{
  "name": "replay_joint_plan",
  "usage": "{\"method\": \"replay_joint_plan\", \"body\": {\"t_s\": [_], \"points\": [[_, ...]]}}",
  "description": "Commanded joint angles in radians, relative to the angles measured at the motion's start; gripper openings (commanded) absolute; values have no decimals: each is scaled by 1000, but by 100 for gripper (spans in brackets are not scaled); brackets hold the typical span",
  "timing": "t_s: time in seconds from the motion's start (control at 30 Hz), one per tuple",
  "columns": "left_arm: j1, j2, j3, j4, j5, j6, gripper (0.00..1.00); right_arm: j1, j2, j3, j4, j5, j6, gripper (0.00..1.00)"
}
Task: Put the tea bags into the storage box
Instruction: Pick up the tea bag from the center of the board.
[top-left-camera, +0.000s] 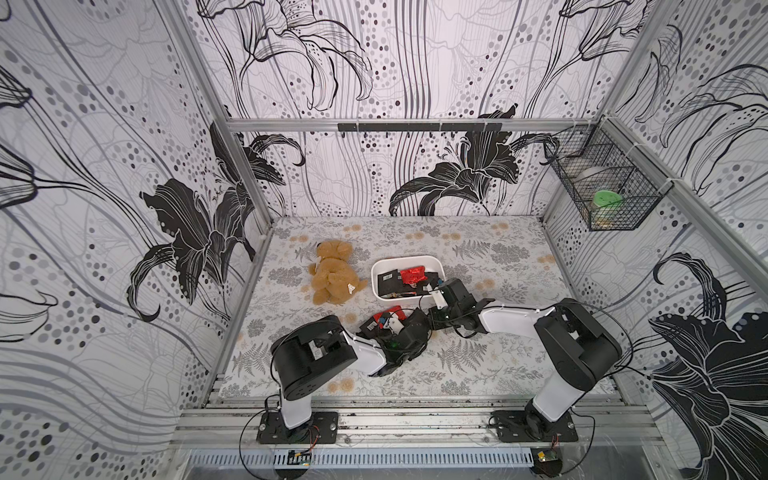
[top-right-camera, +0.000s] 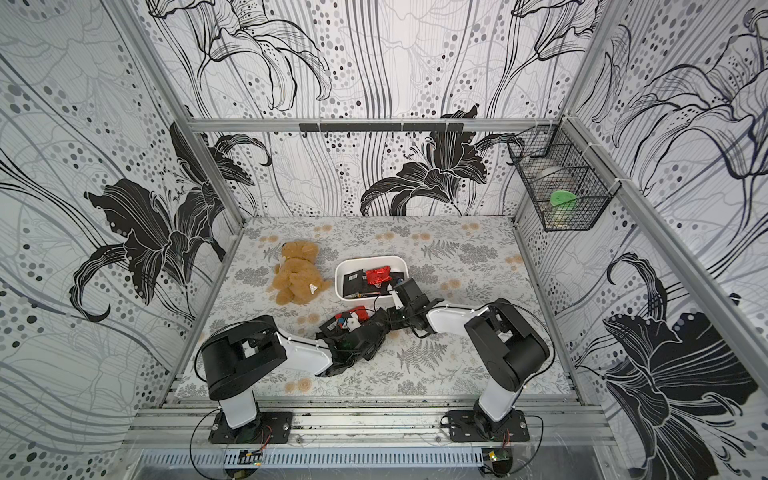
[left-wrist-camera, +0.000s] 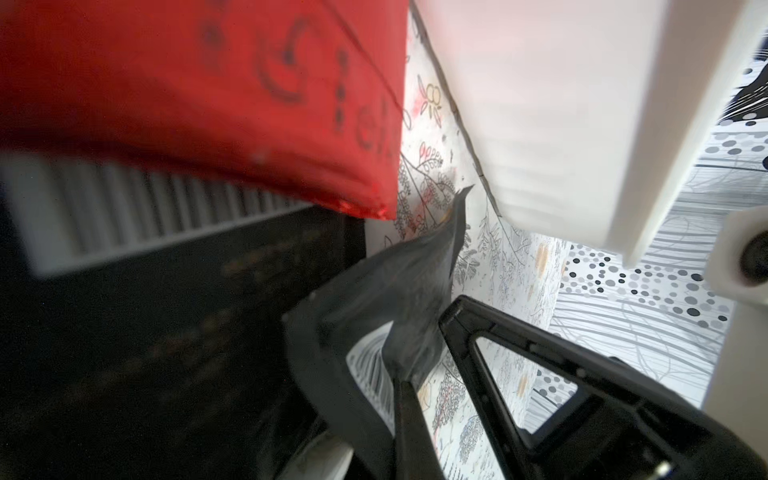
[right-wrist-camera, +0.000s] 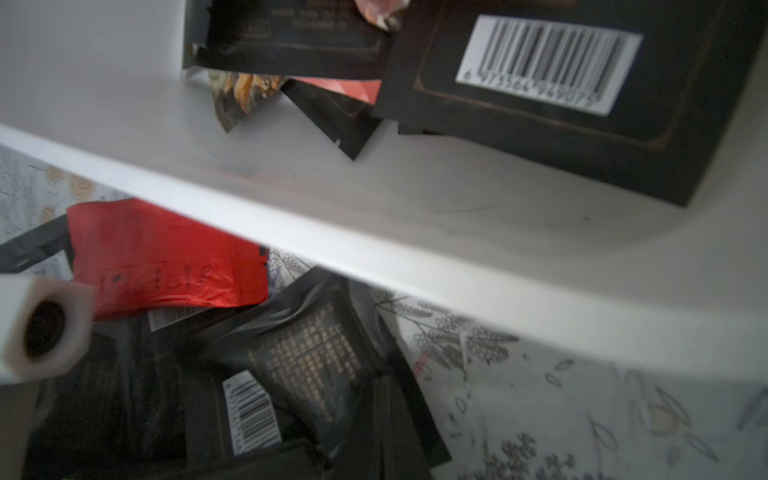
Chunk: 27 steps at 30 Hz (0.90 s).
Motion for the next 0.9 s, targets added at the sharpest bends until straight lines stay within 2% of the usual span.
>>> {"method": "replay_joint_plan", "body": {"t_s": [0.0, 0.17, 0.27, 0.43, 0.5, 0.67, 0.87], "points": [[3, -20, -9, -79, 19, 35, 0, 7, -90, -42, 47, 9, 5, 6], [-25, -93, -8, -123, 41, 89, 0, 7, -199, -99, 66, 132, 23, 11], [-46, -155, 40, -275, 45, 167, 0, 5, -266, -130, 50, 259, 54, 15], [-83, -259, 137, -576, -80, 276, 0, 6, -342, -161, 3, 425, 102, 16], [-82, -283, 169, -652, -118, 328, 0, 6, -370, -184, 30, 435, 104, 18], [-64, -276, 339, -791, -212, 469, 0, 5, -391, -208, 108, 364, 67, 22], [45, -193, 526, -841, -210, 585, 0, 5, -421, -233, 152, 339, 57, 26]]}}
